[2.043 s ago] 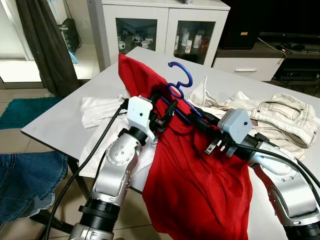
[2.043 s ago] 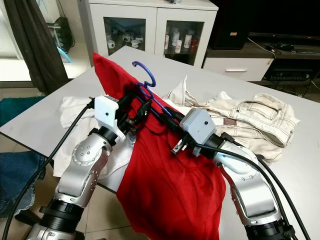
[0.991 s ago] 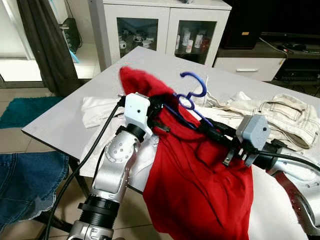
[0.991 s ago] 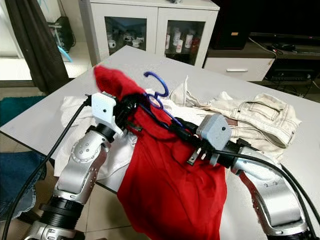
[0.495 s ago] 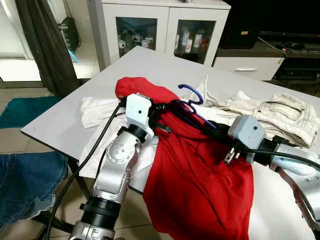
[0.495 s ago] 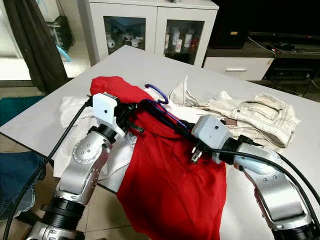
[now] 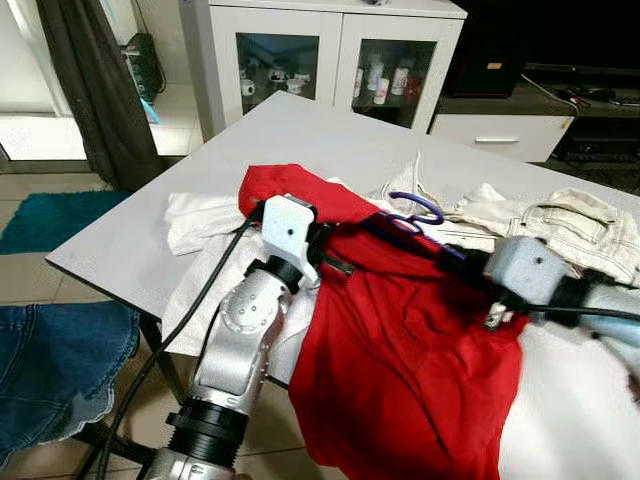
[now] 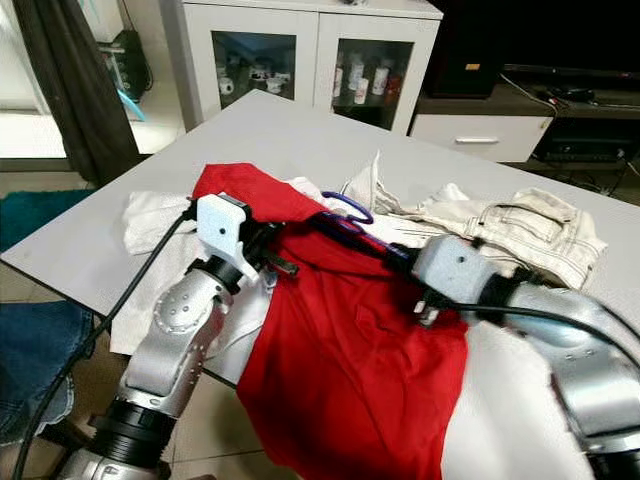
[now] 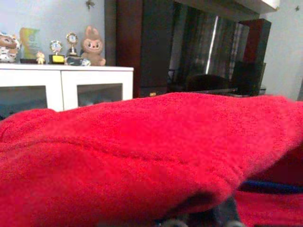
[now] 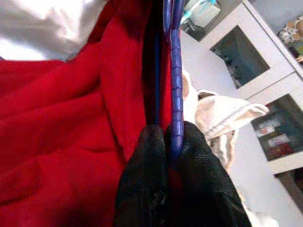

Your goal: Hang hanger

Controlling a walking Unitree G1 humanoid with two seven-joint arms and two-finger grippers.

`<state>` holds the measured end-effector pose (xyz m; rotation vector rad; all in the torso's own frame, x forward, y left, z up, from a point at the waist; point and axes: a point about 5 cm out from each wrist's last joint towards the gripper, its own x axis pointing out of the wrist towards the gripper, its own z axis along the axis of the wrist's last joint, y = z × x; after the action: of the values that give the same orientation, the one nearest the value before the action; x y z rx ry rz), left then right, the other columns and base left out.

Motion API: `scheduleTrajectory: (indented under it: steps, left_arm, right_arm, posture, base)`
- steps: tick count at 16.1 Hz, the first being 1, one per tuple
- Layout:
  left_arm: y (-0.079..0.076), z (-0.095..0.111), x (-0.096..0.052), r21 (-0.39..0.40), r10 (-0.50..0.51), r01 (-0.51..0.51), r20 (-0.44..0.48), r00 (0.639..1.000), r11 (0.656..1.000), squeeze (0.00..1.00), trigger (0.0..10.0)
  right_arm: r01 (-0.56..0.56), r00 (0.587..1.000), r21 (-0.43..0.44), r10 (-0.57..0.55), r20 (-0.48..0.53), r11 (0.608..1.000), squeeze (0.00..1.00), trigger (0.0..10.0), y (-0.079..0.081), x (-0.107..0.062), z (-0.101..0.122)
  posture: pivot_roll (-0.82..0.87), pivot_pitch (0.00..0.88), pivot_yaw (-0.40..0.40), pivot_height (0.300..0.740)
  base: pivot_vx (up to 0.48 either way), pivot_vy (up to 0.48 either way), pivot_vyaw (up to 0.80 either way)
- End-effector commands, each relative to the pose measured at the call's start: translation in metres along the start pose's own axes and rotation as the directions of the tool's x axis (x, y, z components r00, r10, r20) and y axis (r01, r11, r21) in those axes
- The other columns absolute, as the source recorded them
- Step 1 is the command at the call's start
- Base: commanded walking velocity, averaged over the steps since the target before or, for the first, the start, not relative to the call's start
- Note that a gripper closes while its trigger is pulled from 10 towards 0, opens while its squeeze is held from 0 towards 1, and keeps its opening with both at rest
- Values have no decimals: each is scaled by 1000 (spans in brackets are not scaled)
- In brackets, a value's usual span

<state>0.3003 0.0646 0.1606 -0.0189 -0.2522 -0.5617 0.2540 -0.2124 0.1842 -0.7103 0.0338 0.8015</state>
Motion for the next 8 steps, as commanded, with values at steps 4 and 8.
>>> scheduleTrajectory:
  steps: [4, 8]
  left_arm:
    - [8, 3, -3, 8, 42, -42, 9, 999, 999, 0, 0]
    - [9, 3, -4, 10, 46, -46, 5, 999, 999, 0, 0]
  right_arm:
    - [11, 997, -4, -11, -70, 1000, 0, 10000, -14, -23, -17]
    - [17, 979, -233, -63, -192, 972, 0, 10000, -21, -27, -37]
  posture:
    - [-37, 0, -51, 740]
    - [-27, 0, -55, 740]
  base:
    - [0, 0, 0]
    - [0, 0, 0]
